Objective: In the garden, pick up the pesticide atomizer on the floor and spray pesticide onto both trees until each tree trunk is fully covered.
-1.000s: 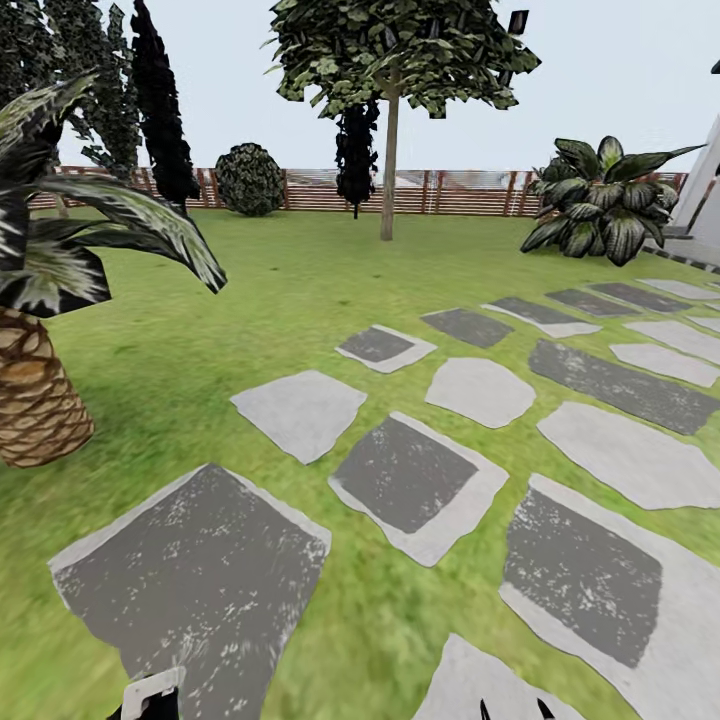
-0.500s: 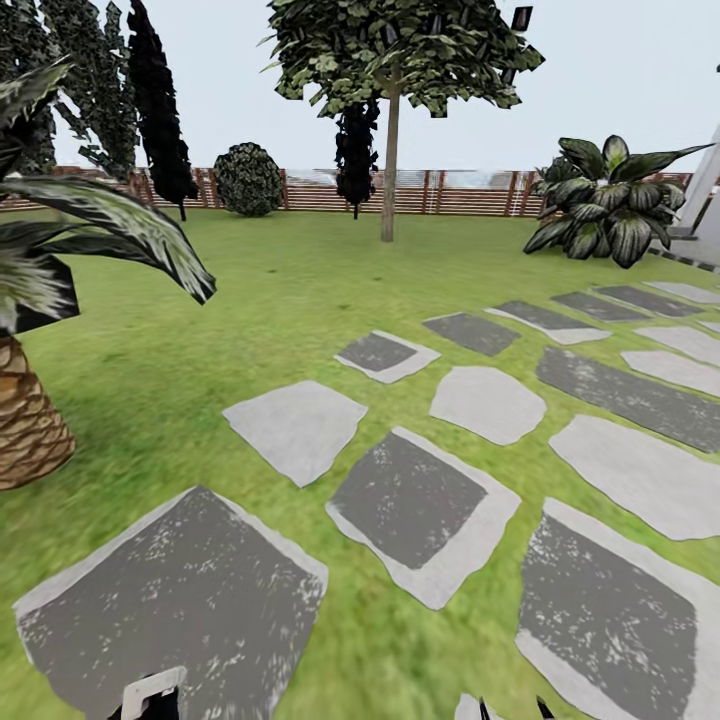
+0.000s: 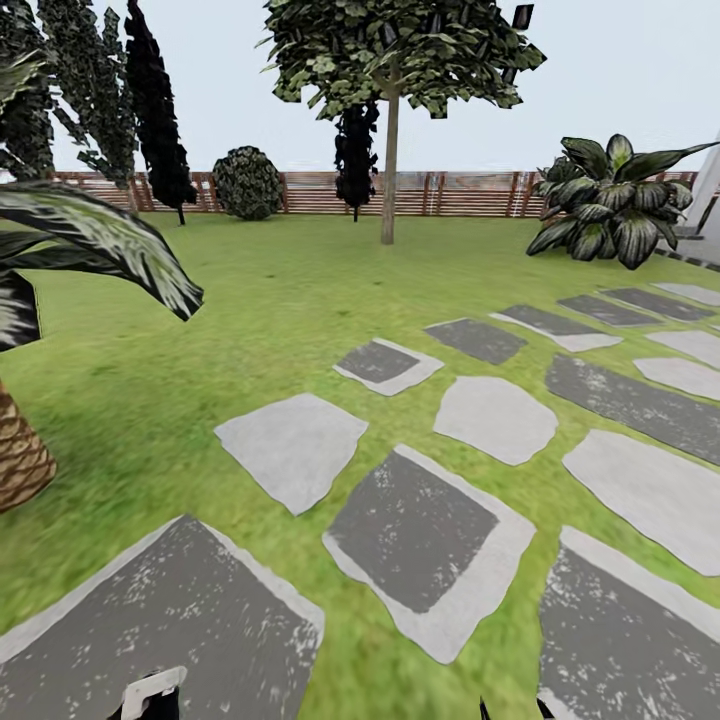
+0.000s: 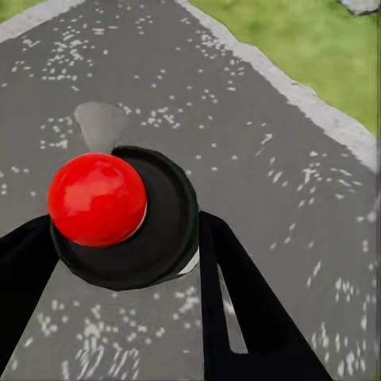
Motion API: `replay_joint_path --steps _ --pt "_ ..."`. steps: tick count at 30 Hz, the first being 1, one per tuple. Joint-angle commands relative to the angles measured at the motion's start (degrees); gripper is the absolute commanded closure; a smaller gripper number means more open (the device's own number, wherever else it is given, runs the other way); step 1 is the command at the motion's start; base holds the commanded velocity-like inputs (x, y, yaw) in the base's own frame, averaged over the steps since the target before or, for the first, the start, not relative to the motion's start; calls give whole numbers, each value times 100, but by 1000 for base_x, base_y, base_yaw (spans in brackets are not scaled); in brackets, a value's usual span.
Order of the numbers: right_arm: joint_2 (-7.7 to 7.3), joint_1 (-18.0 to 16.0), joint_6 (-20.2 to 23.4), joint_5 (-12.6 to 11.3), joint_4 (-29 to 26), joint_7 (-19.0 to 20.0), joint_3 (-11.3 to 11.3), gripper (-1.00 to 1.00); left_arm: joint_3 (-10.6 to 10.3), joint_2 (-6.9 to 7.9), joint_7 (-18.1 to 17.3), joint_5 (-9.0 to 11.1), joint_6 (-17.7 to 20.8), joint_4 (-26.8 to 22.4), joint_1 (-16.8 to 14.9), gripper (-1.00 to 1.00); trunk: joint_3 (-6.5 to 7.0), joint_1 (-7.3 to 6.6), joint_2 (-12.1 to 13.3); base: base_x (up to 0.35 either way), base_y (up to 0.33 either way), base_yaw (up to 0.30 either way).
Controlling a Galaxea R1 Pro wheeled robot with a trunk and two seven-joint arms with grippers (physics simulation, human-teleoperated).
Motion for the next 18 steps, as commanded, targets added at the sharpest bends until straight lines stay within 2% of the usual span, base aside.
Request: replay_joint_path --steps 1,18 --pt "0 0 0 0 0 0 2 -100 0 0 0 0 0 -1 0 100 0 0 0 340 0 0" --pt "0 -1 -2 0 0 0 -2 -100 0 0 3 0 0 -1 0 100 0 0 0 340 0 0"
